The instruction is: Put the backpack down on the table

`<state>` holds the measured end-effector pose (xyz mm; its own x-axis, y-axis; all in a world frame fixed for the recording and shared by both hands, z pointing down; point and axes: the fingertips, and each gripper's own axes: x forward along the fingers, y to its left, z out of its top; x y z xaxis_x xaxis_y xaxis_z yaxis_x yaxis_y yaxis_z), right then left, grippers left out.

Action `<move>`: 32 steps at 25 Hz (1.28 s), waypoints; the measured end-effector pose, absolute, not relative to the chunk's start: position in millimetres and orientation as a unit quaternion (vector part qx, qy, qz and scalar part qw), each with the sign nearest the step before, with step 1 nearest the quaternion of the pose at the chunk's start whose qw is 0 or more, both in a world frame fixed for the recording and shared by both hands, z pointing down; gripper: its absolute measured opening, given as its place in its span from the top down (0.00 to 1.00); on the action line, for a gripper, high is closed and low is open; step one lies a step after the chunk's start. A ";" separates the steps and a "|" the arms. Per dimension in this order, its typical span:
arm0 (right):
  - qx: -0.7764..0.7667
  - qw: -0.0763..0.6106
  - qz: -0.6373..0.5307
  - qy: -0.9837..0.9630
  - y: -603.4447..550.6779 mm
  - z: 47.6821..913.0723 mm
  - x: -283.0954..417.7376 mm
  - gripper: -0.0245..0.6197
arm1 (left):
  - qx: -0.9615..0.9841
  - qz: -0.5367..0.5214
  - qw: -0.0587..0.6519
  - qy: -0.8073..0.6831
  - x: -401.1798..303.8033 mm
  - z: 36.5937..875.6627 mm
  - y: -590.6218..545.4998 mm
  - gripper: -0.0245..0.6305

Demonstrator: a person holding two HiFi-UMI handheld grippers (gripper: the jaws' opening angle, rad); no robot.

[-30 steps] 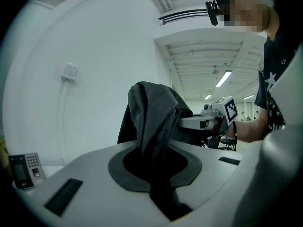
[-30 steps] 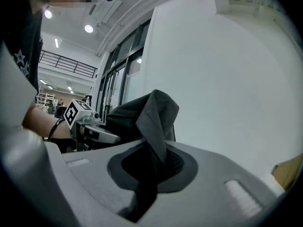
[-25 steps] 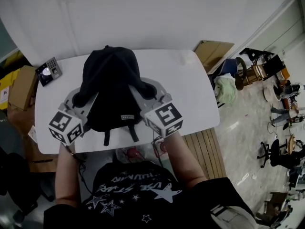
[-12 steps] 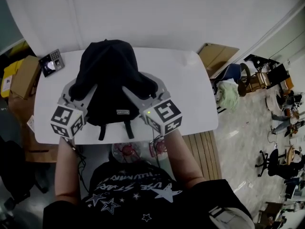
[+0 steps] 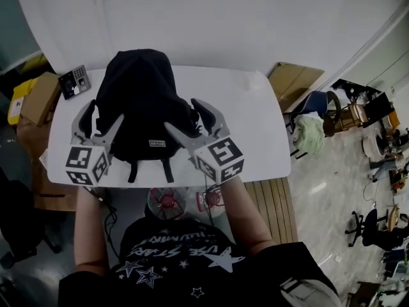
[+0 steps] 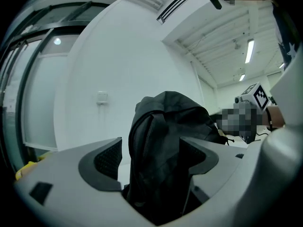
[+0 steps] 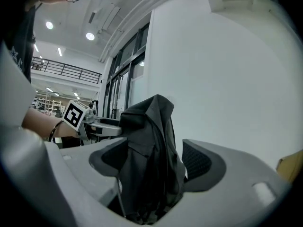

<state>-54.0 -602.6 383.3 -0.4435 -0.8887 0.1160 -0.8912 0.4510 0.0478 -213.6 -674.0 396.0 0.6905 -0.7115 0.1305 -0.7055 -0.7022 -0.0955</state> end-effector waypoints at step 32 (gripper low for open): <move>0.376 0.020 0.055 -0.925 -455.4 389.6 -21.8 0.81 | -0.893 -0.094 -0.031 0.439 -157.7 414.9 -466.7 0.83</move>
